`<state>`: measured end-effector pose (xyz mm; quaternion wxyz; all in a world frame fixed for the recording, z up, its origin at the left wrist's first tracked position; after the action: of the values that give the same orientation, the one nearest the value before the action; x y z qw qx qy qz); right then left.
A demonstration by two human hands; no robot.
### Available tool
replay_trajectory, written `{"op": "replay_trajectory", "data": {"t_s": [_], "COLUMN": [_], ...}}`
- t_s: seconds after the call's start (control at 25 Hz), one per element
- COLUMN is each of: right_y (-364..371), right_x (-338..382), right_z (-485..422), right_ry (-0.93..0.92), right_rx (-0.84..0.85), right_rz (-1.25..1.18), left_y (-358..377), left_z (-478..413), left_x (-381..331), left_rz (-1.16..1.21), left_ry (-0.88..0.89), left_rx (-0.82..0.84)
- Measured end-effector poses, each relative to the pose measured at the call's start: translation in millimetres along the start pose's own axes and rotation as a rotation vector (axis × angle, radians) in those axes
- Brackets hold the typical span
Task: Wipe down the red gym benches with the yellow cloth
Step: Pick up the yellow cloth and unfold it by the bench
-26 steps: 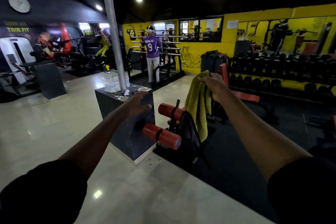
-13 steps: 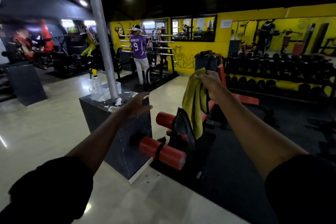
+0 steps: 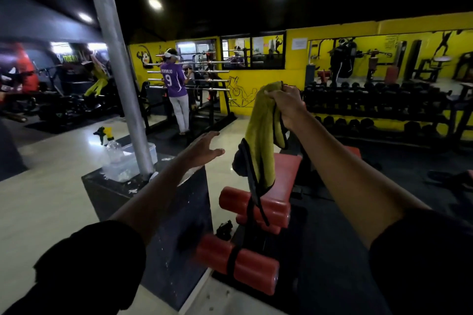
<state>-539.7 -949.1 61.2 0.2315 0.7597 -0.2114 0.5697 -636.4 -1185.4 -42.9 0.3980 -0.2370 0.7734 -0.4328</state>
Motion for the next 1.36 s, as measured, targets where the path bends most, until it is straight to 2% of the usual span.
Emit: {"op": "replay_trajectory", "data": {"t_s": [0.08, 0.12, 0.24, 0.32, 0.4, 0.56, 0.64, 0.8, 0.88, 1.08, 1.24, 1.36], "right_y": [20.1, 28.3, 59.6, 79.2, 96.3, 108.7, 107.8, 128.3, 144.4, 140.5, 91.1, 59.4], "right_x": [0.5, -0.7, -10.7, -21.8, -34.2, -50.8, -59.2, -69.6, -68.2, -60.7, -69.4, -91.0], "right_z": [-29.0, -40.0, -74.6, -92.6, -107.3, -131.3, -141.8, -145.1, -146.6, -154.4, -154.6, -153.8], "right_ry": [-0.016, -0.018, -0.001, 0.024, 0.040, 0.043, 0.044, 0.061, 0.042, -0.023, -0.017, 0.011], "right_rx": [0.003, -0.002, 0.030, 0.045, 0.054, 0.030, -0.004, -0.021, -0.013, -0.144, -0.347, -0.395], "right_rz": [-0.009, -0.001, -0.001, -0.023, -0.042, -0.071, -0.068, -0.053, -0.049, 0.045, 0.110, 0.170], "left_y": [0.3, 3.0, 31.3, 44.5, 50.4, 50.2, 49.7, 87.7, 105.0, 98.7, 83.6, 69.9], "left_z": [-35.1, -47.0, -74.8, -92.7, -111.3, -139.3, -152.1, -147.6, -142.3, -173.6, -195.6, -209.9], "left_x": [8.0, 12.7, 24.4, 24.2, 28.4, 65.9, 88.9, 94.6, 83.4, 100.0, 153.6, 173.0], "left_rz": [0.071, 0.180, 0.558, 0.638, 0.645, 0.818, 0.946, 0.936, 0.893, 0.967, 1.319, 1.510], "left_ry": [-0.027, -0.101, -0.365, -0.376, -0.357, -0.491, -0.547, -0.605, -0.572, -0.462, -0.588, -0.578], "left_rx": [-0.027, 0.009, 0.313, 0.432, 0.410, 0.223, 0.240, 0.629, 0.706, 0.460, 0.237, 0.093]}}
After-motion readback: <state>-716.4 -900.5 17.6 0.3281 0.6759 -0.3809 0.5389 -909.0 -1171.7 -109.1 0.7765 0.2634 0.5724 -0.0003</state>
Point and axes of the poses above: each hand's wrist, its own z-axis away from the middle knuckle, its own y-axis out of the palm, x = y × z, the point moved 8 cm from there along -z, towards the middle knuckle, and after that the axes turned 4 degrees about -x, right-handed, at the moved point
